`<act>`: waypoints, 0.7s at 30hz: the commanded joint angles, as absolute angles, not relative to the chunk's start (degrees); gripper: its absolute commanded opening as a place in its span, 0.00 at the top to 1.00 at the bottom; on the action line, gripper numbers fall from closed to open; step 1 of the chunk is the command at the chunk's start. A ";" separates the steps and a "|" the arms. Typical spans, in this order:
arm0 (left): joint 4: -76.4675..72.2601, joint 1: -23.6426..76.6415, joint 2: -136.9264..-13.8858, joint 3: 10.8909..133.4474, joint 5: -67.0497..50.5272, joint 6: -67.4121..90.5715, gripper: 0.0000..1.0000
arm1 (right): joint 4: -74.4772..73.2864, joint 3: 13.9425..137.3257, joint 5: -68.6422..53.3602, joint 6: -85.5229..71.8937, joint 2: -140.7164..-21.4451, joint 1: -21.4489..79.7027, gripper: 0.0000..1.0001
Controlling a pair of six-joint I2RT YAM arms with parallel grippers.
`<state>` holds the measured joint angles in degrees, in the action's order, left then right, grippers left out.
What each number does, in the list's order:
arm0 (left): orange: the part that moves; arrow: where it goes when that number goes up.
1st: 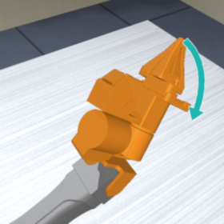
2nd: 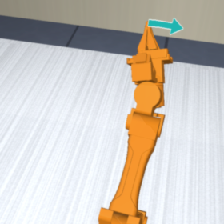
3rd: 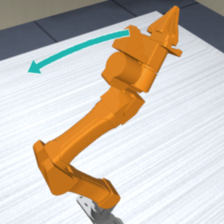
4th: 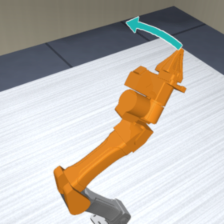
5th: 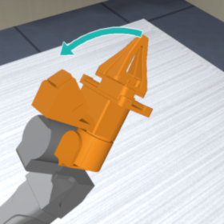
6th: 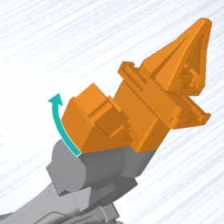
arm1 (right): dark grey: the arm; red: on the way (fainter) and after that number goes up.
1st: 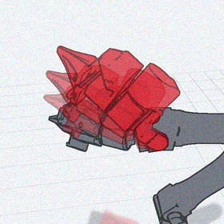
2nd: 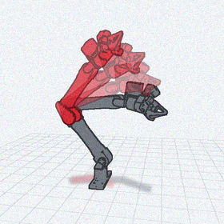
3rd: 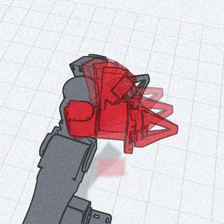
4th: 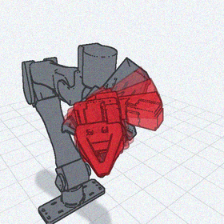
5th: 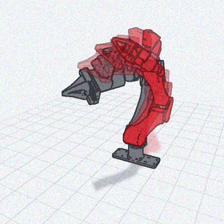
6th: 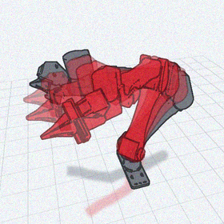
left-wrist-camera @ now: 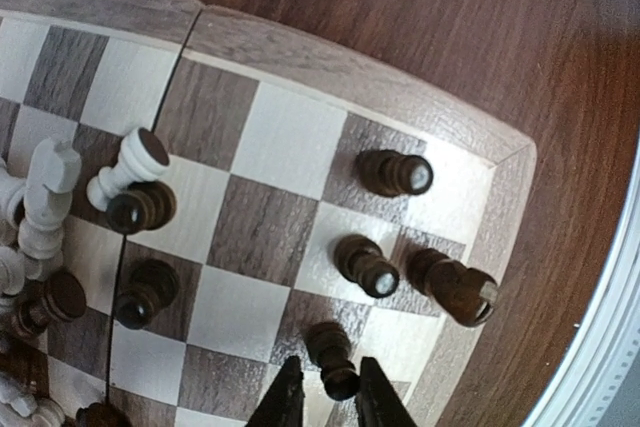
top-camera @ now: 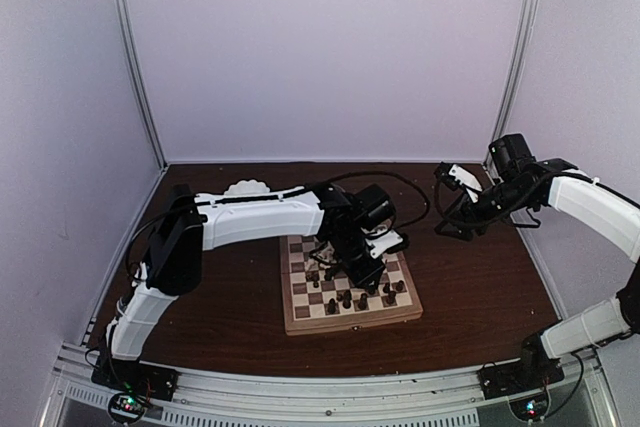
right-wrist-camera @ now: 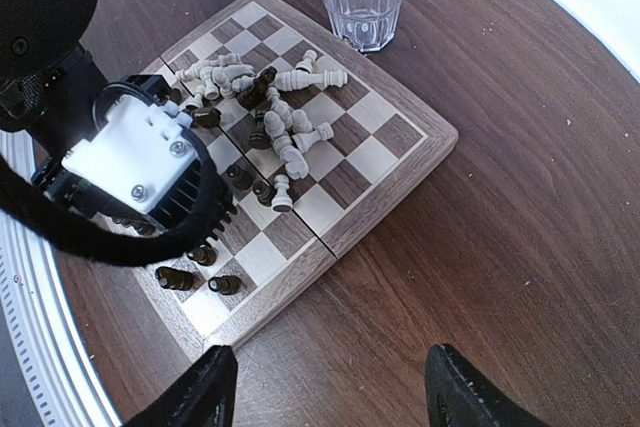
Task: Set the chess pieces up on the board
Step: Place the pawn on c7.
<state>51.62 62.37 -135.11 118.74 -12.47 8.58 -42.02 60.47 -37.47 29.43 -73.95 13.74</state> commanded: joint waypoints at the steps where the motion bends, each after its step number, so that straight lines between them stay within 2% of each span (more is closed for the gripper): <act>1: 52.70 62.60 -136.04 119.88 -12.49 9.06 0.76 | -42.53 60.29 -37.35 29.71 -74.36 13.42 0.33; 12: 52.69 62.59 -131.62 121.10 -11.51 7.76 0.66 | -42.62 60.38 -37.53 29.62 -74.54 13.36 0.33; 21: 52.48 60.22 -124.08 116.37 -2.00 10.12 0.65 | -42.57 60.38 -37.88 29.62 -74.95 13.37 0.33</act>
